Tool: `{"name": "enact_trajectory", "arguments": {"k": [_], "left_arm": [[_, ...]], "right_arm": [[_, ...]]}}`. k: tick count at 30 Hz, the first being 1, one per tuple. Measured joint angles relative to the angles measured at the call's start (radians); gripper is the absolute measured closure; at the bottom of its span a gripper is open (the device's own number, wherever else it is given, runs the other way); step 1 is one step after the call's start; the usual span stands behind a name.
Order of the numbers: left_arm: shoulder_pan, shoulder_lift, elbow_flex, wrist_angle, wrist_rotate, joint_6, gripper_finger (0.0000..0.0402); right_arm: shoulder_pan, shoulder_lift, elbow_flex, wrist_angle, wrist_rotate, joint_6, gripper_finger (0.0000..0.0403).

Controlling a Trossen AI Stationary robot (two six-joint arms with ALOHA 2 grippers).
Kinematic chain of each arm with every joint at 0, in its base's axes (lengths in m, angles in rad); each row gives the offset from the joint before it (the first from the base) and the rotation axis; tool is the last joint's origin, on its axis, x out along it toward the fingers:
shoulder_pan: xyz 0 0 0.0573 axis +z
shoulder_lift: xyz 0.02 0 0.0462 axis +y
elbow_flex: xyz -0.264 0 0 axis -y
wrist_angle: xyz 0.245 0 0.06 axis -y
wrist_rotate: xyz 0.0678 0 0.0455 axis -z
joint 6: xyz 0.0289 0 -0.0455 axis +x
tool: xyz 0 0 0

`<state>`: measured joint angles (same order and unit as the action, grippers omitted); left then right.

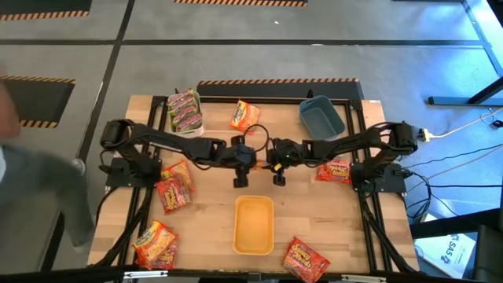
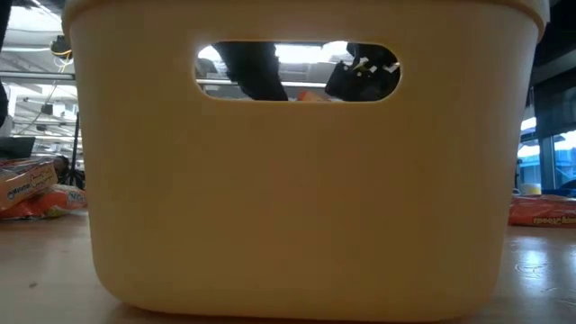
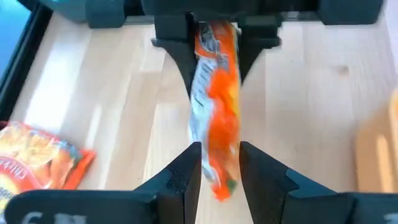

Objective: Sort Maruchan noodles
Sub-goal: Put the middle right orange noodle pack into the yellow bin

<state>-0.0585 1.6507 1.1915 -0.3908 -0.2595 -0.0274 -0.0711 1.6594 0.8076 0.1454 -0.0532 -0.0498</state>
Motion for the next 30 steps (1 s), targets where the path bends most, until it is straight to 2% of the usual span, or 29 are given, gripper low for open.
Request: {"name": "enact_trajectory", "arguments": {"k": [3, 7, 11, 17, 25, 27, 30], "left_arm": [[-0.036, -0.067, -0.02, -0.089, -0.096, -0.051, 0.03], [-0.111, -0.163, -0.136, -0.029, -0.22, -0.081, 0.0301], [-0.185, -0.249, -0.284, 0.114, -0.249, -0.109, 0.0301], [-0.269, -0.28, -0.427, 0.207, -0.249, -0.204, 0.0301], [-0.34, -0.264, -0.469, 0.224, -0.264, -0.321, 0.0301], [-0.357, -0.264, -0.469, 0.226, -0.307, -0.329, 0.0301], [-0.391, -0.264, -0.47, 0.22, -0.433, -0.329, 0.0301]], "right_arm": [[0.002, -0.037, 0.013, -0.042, 0.013, 0.025, 0.0335], [0.035, -0.075, 0.058, -0.109, 0.036, 0.058, 0.0333], [0.095, -0.082, 0.142, -0.226, 0.016, 0.095, 0.0331], [0.212, -0.084, 0.248, -0.275, 0.11, 0.156, 0.033], [0.331, -0.037, 0.299, -0.237, 0.114, 0.23, 0.033], [0.36, -0.012, 0.321, -0.247, 0.116, 0.23, 0.033], [0.396, 0.042, 0.392, -0.273, 0.125, 0.229, 0.033]]}}
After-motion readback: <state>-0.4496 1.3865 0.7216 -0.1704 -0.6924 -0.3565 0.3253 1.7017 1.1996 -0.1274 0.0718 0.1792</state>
